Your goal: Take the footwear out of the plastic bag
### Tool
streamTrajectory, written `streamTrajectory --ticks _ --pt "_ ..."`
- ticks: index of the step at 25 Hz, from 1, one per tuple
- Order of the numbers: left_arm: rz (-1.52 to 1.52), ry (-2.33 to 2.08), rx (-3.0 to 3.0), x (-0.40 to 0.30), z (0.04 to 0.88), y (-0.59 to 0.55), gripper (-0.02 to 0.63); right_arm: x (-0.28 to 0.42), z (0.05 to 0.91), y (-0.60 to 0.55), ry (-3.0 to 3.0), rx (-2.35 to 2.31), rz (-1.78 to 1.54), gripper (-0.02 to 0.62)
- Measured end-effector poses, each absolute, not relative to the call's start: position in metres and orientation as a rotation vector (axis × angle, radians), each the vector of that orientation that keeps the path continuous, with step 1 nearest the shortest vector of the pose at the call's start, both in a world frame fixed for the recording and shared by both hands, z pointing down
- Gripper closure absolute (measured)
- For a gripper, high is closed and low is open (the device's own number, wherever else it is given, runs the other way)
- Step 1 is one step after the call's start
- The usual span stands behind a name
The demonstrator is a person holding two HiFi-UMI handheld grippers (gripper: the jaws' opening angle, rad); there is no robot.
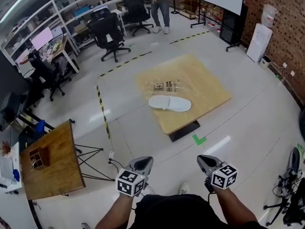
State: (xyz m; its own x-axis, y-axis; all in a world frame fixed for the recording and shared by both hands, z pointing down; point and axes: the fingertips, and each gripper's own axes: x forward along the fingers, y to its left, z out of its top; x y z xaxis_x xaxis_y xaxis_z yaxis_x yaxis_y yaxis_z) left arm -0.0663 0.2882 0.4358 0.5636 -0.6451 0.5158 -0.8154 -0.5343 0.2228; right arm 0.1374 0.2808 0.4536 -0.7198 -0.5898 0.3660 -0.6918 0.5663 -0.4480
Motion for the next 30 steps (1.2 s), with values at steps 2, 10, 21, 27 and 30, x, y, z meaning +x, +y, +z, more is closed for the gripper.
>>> streamTrajectory --ticks 2,10,21,27,30 --pt "0.531 -1.131 2.378 -0.076 0.438 0.289 0.598 0.126 0.45 0.288 -2.605 1.131 0.873 0.595" --pt "0.518 -0.959 2.473 -0.113 0.443 0.28 0.598 0.082 0.437 0.314 -2.524 1.346 0.799 0.595" --pt "0.486 -0.993 2.438 -0.129 0.438 0.288 0.598 0.064 0.437 0.332 -2.464 1.335 0.79 0.595" --pt "0.447 -1.025 2.431 -0.106 0.437 0.296 0.598 0.08 0.429 0.323 -2.485 1.285 0.758 0.595" --pt "0.447 -1.035 2.419 -0.107 0.435 0.299 0.598 0.08 0.427 0.325 -2.494 1.277 0.752 0.595"
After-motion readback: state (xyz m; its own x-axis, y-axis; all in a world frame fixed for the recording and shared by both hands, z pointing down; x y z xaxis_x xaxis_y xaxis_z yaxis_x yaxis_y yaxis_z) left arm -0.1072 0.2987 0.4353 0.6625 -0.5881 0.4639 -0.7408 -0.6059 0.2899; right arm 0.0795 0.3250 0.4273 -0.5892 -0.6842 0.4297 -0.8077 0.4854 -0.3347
